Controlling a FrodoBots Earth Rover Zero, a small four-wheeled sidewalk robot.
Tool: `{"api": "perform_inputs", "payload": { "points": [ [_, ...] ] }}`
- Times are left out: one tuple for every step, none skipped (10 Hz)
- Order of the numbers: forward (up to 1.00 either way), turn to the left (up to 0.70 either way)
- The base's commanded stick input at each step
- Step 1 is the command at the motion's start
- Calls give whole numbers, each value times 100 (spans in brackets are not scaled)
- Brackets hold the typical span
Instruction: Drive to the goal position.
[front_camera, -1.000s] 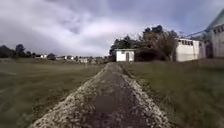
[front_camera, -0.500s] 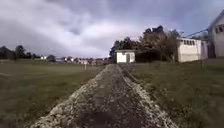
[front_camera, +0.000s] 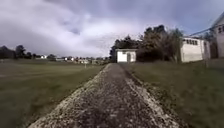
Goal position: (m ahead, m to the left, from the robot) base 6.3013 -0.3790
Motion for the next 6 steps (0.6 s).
{"api": "perform_inputs", "payload": {
  "points": [
    [100, 0],
    [100, 0],
    [100, 0],
    [100, 0],
    [100, 0],
    [100, -18]
  ]
}}
